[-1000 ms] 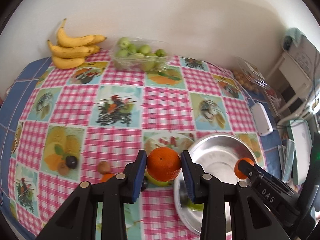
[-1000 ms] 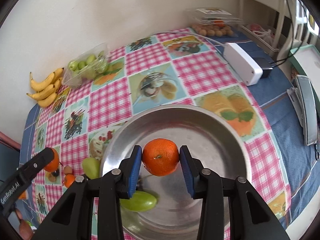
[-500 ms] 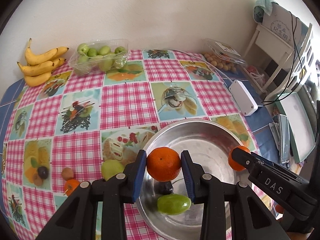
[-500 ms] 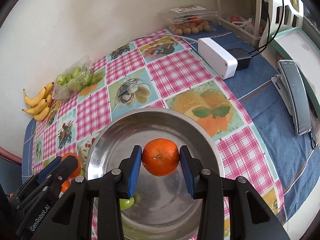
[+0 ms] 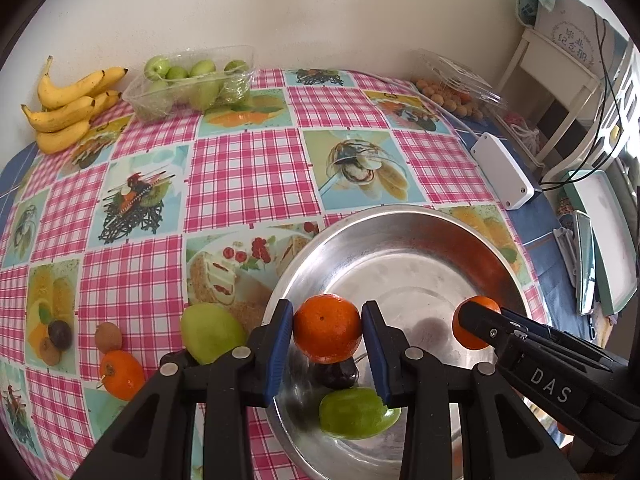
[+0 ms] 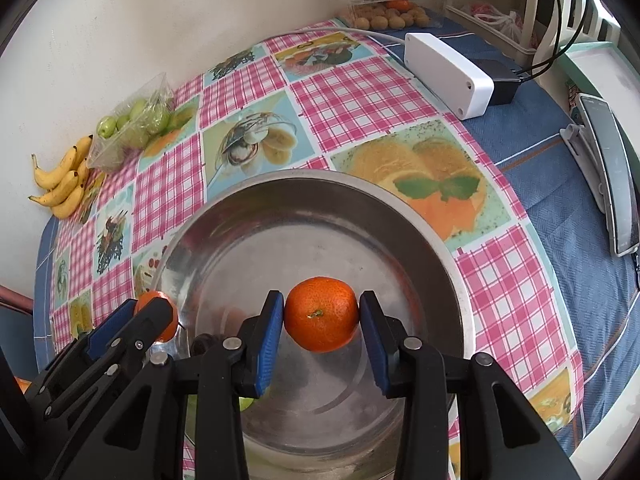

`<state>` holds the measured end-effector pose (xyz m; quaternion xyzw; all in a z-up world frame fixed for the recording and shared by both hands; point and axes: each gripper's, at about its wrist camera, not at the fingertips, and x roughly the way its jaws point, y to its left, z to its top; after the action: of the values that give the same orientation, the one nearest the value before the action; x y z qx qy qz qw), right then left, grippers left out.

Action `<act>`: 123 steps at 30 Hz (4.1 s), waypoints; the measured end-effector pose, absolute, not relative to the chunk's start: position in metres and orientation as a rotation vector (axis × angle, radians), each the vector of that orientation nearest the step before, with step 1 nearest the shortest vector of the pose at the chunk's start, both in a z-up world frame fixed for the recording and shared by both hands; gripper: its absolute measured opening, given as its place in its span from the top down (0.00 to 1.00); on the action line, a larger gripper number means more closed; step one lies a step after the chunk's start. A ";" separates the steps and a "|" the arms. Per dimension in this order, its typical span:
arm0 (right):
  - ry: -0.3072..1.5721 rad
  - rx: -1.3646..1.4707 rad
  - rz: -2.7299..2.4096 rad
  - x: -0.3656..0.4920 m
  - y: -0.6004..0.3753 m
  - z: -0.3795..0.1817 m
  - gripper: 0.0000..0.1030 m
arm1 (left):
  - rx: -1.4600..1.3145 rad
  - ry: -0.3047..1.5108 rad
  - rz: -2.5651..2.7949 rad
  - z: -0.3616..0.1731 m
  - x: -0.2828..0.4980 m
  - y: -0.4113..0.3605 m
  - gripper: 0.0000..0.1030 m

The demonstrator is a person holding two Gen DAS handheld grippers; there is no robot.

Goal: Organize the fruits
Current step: 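Open both tools to drop the oranges into the bowl, then withdraw both open tools from the bowl toward the loose fruit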

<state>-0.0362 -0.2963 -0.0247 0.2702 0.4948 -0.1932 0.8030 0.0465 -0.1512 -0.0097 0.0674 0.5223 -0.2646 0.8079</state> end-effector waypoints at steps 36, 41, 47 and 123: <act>0.971 0.509 -0.400 -0.040 -0.284 0.020 0.45 | 0.085 1.117 -0.447 0.036 0.067 -0.117 0.46; 0.945 0.517 -0.402 -0.041 -0.284 0.027 0.25 | 0.064 1.131 -0.385 0.037 0.075 -0.097 0.38; 0.972 0.529 -0.406 -0.039 -0.283 0.017 0.17 | -0.019 1.168 -0.307 0.031 0.087 -0.074 0.24; 1.074 0.430 -0.269 0.008 -0.218 -0.015 0.00 | -0.259 1.186 0.120 0.005 0.135 0.101 0.00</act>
<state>0.0077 -0.2178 -0.0147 0.2024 0.5058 -0.1266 0.8289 0.1347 0.1009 0.0053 -0.1217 0.5567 0.0564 0.8198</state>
